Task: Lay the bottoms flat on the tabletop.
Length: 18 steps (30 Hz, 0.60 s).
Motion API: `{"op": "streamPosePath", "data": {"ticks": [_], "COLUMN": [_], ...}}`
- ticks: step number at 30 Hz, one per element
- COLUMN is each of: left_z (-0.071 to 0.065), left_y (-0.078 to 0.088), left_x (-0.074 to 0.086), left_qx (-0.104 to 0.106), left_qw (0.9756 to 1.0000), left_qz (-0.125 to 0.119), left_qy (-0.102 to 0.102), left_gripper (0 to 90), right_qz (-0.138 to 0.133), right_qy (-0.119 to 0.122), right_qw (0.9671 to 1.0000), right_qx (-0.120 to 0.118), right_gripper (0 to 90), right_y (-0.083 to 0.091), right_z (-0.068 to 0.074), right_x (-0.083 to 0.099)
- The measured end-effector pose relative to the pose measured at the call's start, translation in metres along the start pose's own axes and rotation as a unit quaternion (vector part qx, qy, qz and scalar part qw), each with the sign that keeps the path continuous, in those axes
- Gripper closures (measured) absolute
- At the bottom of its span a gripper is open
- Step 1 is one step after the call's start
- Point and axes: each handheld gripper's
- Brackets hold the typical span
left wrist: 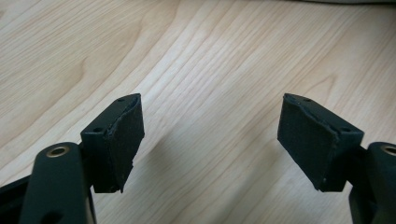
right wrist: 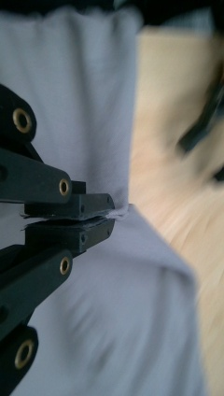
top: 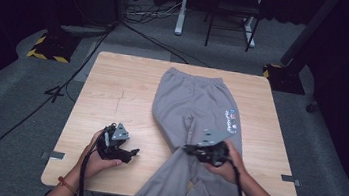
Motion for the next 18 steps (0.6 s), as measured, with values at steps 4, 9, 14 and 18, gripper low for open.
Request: {"op": "streamPosePath", "data": {"ticks": [4,9,14,18], "left_z": [-0.012,-0.041,-0.071,-0.079], "left_y": [-0.005,-0.014,-0.025,-0.04], "left_x": [-0.011,-0.034,-0.06,-0.073], "left_qx": [0.016,0.05,0.086,0.106], "left_qw": [0.9998,0.9977,0.9937,0.9924], "left_qz": [-0.003,-0.004,-0.012,-0.004], "left_qy": [-0.012,-0.046,-0.071,-0.062], "left_gripper": [24.3,25.2,25.6,25.8], "right_qz": [0.016,0.061,0.104,0.061], "right_qy": [-0.046,-0.093,-0.121,-0.136], "right_qw": [0.9968,0.9881,0.9788,0.9784], "right_qx": [0.063,0.106,0.128,0.143], "right_gripper": [88.0,86.2,67.6,56.6], "right_y": [0.04,0.067,0.075,0.077], "right_z": [-0.03,-0.051,-0.063,-0.067], "right_x": [0.047,0.094,0.114,0.104]}}
Point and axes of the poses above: each handheld gripper's, and its own axes: y roughly backward along the jaws, x roughly out of its underside, z roughly to its left, and after that the axes turned 4 degrees about -x, right-handed
